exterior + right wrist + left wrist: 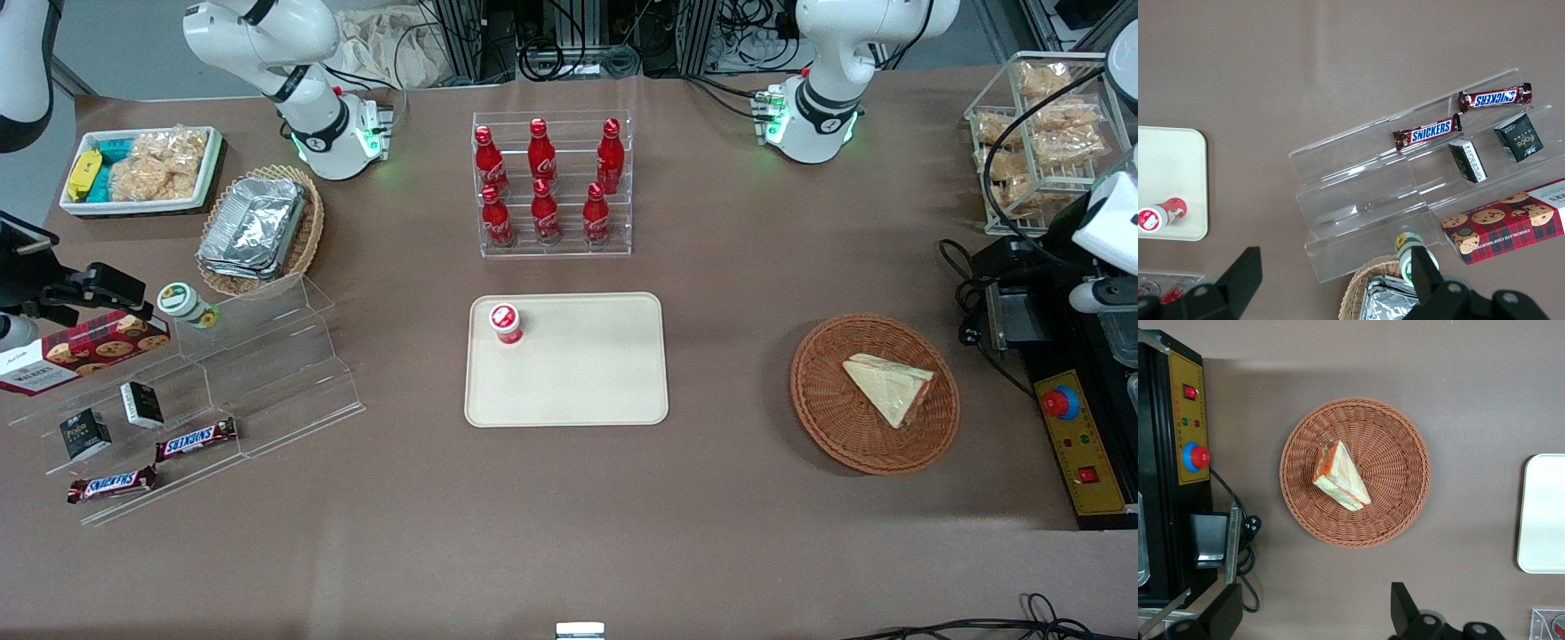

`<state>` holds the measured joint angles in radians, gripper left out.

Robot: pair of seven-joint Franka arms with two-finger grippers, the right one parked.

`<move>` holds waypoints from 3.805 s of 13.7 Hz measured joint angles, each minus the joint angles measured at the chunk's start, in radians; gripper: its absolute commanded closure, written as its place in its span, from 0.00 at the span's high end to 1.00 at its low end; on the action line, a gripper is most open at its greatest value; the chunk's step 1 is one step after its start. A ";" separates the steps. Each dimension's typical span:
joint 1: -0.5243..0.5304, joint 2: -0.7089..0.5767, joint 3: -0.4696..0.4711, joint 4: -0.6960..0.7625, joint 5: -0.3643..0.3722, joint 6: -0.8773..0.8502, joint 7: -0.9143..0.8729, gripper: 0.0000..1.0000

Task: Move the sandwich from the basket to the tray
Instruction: 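Move the left gripper toward the wrapped sandwich in the wicker basket, then lower the left gripper onto the wrapped sandwich and close on it, then lift the sandwich and carry it with the left gripper over the cream tray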

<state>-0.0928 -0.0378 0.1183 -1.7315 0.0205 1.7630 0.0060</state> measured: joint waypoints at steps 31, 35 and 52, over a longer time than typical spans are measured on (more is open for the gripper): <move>0.138 0.447 -0.012 -0.227 -0.331 0.595 -0.218 0.16; 0.136 0.424 -0.015 -0.196 -0.346 0.590 -0.219 0.00; 0.108 0.093 -0.616 0.199 -0.048 -0.212 -0.722 0.00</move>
<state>0.0152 0.0555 -0.4982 -1.5329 -0.0276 1.5514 -0.7164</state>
